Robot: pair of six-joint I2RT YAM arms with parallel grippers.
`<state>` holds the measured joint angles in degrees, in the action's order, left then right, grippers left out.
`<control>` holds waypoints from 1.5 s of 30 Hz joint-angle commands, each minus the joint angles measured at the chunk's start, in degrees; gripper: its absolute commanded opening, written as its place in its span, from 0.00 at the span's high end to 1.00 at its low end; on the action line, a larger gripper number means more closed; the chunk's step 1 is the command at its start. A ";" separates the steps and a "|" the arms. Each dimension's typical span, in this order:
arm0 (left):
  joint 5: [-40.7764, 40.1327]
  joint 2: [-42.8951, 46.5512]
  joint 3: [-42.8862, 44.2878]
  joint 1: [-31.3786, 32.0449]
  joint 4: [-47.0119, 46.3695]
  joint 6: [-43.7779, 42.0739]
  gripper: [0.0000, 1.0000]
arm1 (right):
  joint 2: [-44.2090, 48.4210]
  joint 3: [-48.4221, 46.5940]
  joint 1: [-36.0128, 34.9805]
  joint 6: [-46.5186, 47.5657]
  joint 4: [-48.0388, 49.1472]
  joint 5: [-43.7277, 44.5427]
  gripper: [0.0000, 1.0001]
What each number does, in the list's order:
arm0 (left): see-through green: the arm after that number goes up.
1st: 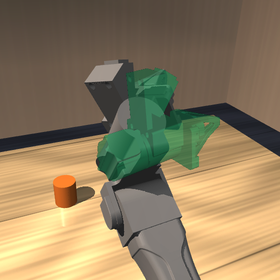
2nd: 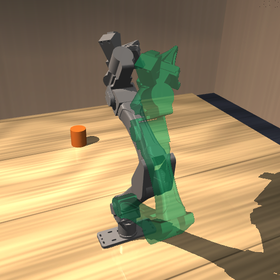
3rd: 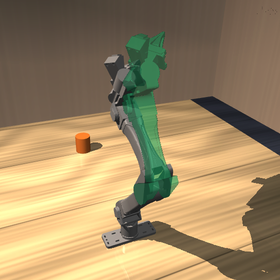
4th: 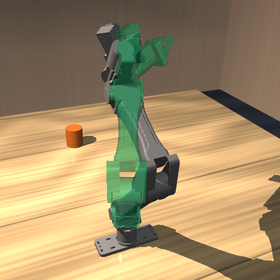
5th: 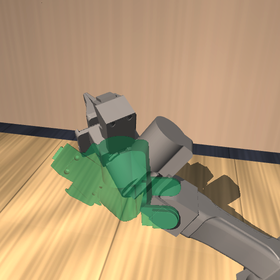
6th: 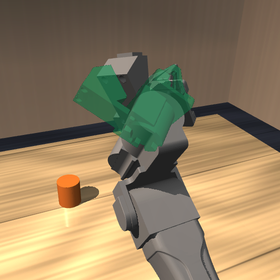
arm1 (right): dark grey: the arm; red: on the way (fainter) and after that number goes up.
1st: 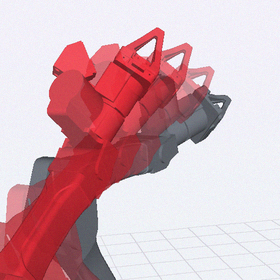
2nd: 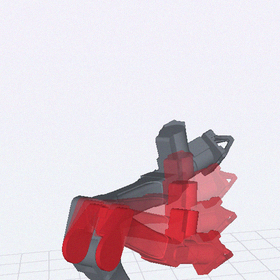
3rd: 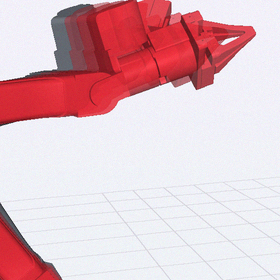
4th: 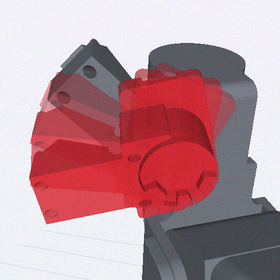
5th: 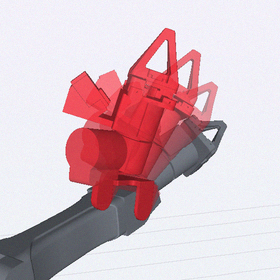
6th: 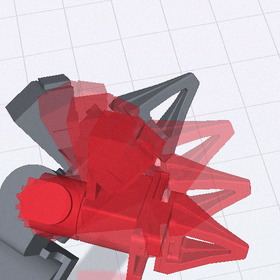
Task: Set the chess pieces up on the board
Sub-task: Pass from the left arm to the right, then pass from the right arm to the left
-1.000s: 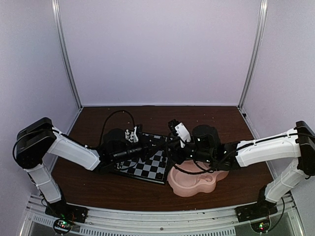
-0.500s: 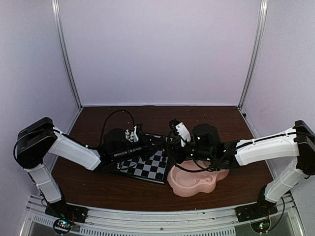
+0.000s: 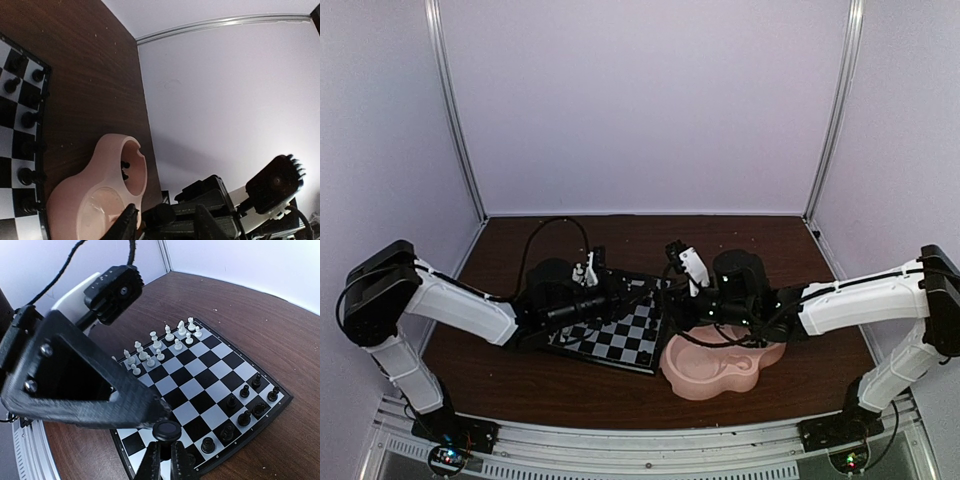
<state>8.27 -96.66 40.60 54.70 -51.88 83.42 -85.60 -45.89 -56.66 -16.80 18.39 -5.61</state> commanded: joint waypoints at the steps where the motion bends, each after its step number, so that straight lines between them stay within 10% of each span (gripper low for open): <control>1: -5.30 10.21 -1.39 -0.30 9.41 -11.86 0.52 | 2.59 -1.17 0.74 -1.05 -1.56 -1.52 1.00; 14: -5.57 32.89 11.98 -2.49 59.20 -55.96 0.37 | 1.68 -11.99 1.29 8.44 -19.35 -22.35 1.00; 29: 11.28 34.44 -4.23 -1.97 45.40 -106.16 0.45 | -6.99 -26.42 1.82 9.29 -40.13 -35.53 1.00; 45: 13.04 27.96 -9.84 -0.78 37.81 -118.61 0.45 | -18.61 -31.39 1.82 0.20 -38.47 -48.69 1.00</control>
<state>20.62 -67.88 32.23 53.45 -7.68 -30.98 -101.93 -75.37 -55.18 -11.73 -22.15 -48.93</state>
